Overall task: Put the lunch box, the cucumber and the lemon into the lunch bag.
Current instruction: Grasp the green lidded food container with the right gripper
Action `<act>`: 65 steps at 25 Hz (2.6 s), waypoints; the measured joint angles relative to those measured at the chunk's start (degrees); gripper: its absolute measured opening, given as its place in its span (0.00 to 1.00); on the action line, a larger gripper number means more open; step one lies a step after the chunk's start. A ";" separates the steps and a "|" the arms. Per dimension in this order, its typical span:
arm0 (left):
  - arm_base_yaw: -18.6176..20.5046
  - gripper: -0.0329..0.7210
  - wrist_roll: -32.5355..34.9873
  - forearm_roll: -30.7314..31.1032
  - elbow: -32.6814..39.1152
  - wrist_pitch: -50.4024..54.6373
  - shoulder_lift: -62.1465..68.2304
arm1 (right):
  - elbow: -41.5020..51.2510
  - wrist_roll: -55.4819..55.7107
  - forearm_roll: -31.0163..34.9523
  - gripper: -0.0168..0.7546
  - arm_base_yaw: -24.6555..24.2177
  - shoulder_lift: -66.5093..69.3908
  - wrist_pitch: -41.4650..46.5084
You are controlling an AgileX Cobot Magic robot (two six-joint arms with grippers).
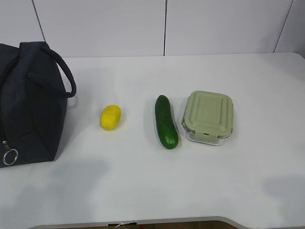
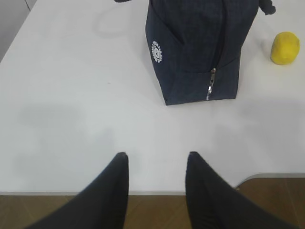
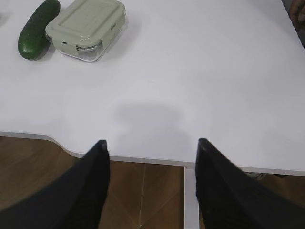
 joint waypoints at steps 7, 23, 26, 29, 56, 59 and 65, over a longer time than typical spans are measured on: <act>0.00 0.40 0.00 0.00 0.00 0.00 0.00 | 0.00 0.00 0.00 0.59 0.00 0.00 0.00; 0.00 0.40 0.00 0.00 0.00 0.00 0.00 | 0.00 0.00 -0.10 0.59 0.00 0.00 0.00; 0.00 0.40 0.00 0.00 0.00 0.00 0.00 | -0.13 0.26 -0.10 0.59 0.00 0.00 0.00; 0.00 0.40 0.00 0.00 0.00 0.00 0.00 | -1.57 2.69 0.93 0.59 0.05 0.50 -0.65; 0.00 0.40 0.00 0.00 0.00 0.00 0.00 | -10.47 6.63 25.25 0.52 0.14 56.95 -19.41; 0.00 0.40 0.00 0.00 0.00 0.00 0.00 | -12.97 6.28 27.30 0.52 0.14 61.19 -20.98; 0.00 0.40 0.00 0.00 0.00 0.00 0.00 | -17.69 0.74 36.37 0.51 0.14 69.52 -21.59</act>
